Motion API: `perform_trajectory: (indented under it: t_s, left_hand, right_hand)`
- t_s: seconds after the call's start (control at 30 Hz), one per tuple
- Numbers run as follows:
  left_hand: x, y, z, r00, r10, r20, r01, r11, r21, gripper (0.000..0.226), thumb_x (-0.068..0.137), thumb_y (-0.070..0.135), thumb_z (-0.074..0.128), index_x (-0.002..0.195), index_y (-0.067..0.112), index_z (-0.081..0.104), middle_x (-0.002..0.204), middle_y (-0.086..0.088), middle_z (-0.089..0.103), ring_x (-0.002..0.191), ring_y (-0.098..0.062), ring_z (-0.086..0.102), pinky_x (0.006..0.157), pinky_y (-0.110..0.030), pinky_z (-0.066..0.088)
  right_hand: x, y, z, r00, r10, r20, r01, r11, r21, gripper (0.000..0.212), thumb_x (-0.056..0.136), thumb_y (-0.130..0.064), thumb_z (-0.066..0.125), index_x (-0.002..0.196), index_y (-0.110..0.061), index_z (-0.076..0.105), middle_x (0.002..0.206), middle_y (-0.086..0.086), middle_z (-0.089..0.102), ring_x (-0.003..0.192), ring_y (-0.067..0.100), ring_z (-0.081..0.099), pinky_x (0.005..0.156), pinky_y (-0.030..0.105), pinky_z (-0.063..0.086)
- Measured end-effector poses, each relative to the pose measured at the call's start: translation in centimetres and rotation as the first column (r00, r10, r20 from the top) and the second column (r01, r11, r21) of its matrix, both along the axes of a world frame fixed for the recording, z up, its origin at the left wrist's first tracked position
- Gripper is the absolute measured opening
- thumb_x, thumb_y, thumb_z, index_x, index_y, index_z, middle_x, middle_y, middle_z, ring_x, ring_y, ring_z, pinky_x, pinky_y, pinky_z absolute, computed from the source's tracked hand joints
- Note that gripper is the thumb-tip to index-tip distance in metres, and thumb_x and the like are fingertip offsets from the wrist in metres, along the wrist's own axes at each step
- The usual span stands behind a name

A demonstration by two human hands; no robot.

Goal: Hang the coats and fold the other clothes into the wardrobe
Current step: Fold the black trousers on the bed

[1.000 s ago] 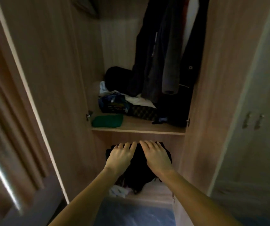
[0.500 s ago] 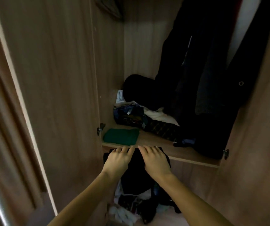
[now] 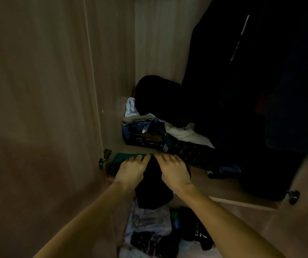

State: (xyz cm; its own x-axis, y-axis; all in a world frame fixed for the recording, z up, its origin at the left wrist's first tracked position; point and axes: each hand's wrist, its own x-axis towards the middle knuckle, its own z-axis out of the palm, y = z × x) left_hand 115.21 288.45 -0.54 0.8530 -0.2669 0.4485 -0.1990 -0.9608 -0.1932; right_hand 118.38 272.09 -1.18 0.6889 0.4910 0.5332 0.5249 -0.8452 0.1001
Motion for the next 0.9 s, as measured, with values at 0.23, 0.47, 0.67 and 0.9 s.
perform_trajectory:
  t_s: [0.23, 0.47, 0.67, 0.9]
  left_hand:
    - [10.3, 1.5, 1.8, 0.977, 0.082, 0.195, -0.076, 0.996, -0.04, 0.077, 0.042, 0.0, 0.085, 0.116, 0.007, 0.064, 0.102, -0.016, 0.068, 0.1, -0.037, 0.064, 0.1, -0.064, 0.035]
    - [13.7, 2.1, -10.1, 0.791, 0.29, -0.539, -0.366, 0.93, -0.035, 0.075, 0.096, 0.033, 0.049, 0.151, 0.022, -0.001, 0.158, -0.011, 0.007, 0.145, -0.027, 0.006, 0.115, -0.051, 0.009]
    - [13.1, 1.7, -13.3, 0.755, 0.312, -0.577, -0.391, 0.921, -0.013, 0.067, 0.098, 0.031, 0.039, 0.151, 0.022, 0.0, 0.159, -0.013, 0.0, 0.145, -0.03, 0.004, 0.115, -0.048, 0.015]
    - [10.5, 1.3, -8.7, 0.827, 0.257, -0.501, -0.371, 0.918, -0.141, 0.061, 0.099, 0.037, 0.037, 0.151, 0.022, 0.01, 0.157, -0.01, 0.014, 0.144, -0.026, 0.014, 0.115, -0.045, 0.013]
  right_hand:
    - [10.4, 2.4, 1.6, 0.99, 0.024, 0.141, -0.047, 0.985, 0.168, 0.063, 0.058, 0.0, 0.07, 0.12, -0.01, 0.061, 0.11, 0.01, 0.067, 0.102, 0.029, 0.063, 0.093, 0.045, 0.049]
    - [14.4, 2.8, -10.5, 0.831, -0.026, -0.556, -0.043, 0.993, -0.11, 0.073, 0.091, -0.033, 0.056, 0.151, -0.018, 0.015, 0.157, 0.015, 0.011, 0.145, 0.03, 0.007, 0.116, 0.047, 0.007]
    - [13.6, 2.3, -13.8, 0.75, -0.009, -0.661, -0.063, 0.994, -0.085, 0.066, 0.098, -0.039, 0.04, 0.152, -0.021, 0.006, 0.159, 0.013, -0.003, 0.146, 0.028, -0.002, 0.118, 0.043, 0.004]
    - [11.4, 1.7, -8.7, 0.83, 0.055, -0.555, -0.007, 0.996, 0.088, 0.059, 0.098, -0.034, 0.043, 0.15, -0.02, 0.02, 0.157, 0.011, 0.014, 0.145, 0.027, 0.009, 0.117, 0.04, 0.013]
